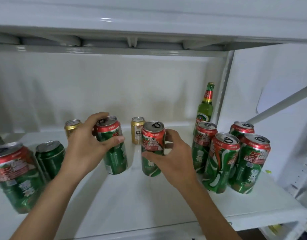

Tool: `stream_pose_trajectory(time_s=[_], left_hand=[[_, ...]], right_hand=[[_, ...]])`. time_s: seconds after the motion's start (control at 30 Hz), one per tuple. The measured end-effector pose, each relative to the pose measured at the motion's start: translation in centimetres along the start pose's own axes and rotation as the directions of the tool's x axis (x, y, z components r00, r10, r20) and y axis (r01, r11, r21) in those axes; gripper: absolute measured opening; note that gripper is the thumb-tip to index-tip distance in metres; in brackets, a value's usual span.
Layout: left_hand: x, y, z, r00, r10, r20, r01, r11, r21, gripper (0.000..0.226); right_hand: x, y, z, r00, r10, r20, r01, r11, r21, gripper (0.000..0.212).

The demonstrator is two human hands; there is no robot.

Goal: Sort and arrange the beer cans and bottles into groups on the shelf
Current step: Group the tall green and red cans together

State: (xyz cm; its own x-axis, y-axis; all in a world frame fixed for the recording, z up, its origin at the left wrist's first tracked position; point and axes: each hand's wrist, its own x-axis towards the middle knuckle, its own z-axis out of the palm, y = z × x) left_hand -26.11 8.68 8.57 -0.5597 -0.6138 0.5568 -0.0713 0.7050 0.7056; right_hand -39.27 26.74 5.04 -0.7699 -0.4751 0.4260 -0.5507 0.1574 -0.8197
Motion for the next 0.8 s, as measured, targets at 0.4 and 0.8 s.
stream_pose_trajectory(time_s=[0.4,0.8], left_hand=[[3.3,4.4,10.5,0.907,0.222,0.357,-0.12,0.951,-0.286,0.058],[2.1,3.2,15.8,0.88,0.241,0.41,-0.11,0.942,-0.317,0.057]], right_hand=[[-5.7,2.4,-5.5,0.961,-0.017,-0.275,-0.03,0.986,-0.164,0.079],[-6.1,5.1,-5.1,0.92,-0.008,-0.392,-0.114,0.951,-0.286,0.095]])
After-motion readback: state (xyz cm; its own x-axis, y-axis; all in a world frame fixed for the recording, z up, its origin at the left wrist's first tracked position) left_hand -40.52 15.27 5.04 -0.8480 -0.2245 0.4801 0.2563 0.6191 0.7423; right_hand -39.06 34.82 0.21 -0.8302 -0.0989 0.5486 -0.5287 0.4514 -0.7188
